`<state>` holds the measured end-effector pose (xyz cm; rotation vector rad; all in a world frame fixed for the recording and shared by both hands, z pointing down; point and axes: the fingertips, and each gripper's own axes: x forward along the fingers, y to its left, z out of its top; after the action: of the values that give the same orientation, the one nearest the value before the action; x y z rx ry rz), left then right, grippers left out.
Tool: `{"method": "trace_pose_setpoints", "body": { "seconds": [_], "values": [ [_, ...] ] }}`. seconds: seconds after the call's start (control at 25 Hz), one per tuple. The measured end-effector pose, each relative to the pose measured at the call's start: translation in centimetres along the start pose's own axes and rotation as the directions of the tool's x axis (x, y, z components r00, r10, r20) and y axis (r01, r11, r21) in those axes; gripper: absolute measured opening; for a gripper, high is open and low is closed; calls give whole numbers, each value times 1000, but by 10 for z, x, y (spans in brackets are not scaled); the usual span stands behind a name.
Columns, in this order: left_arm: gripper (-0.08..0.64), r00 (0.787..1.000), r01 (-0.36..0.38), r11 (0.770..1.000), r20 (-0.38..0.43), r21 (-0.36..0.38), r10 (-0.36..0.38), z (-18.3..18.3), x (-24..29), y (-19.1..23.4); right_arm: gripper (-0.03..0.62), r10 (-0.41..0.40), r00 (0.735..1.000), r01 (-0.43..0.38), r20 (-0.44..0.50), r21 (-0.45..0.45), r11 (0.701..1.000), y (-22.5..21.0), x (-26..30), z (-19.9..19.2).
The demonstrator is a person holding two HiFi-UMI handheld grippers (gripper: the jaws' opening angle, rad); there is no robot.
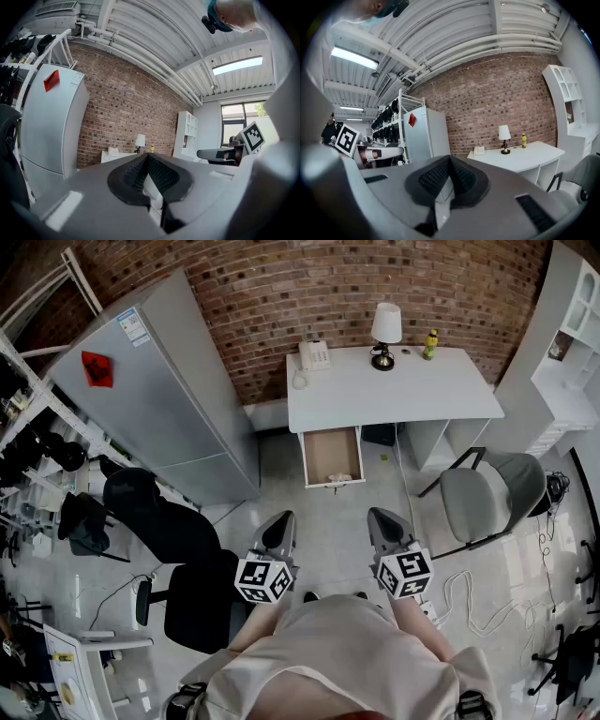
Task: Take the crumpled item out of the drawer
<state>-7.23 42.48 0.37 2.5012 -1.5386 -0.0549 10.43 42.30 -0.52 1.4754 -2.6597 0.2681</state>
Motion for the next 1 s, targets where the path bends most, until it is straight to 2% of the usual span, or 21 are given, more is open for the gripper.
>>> {"method": "trace_pose_setpoints", "body": {
  "seconds": [0.52,0.72,1.0],
  "values": [
    [9,999,42,999,1,-10,-42,3,-12,49,8,-40,999,40,9,6,999,38,32,-1],
    [9,997,79,997,-1,-16,-80,3,-5,68,8,-88,996,88,10,11,996,46,49,-4],
    [9,995,93,995,-21,-25,-94,-3,26,87,8,-132,991,132,-5,21,991,21,68,-7]
  ]
}}
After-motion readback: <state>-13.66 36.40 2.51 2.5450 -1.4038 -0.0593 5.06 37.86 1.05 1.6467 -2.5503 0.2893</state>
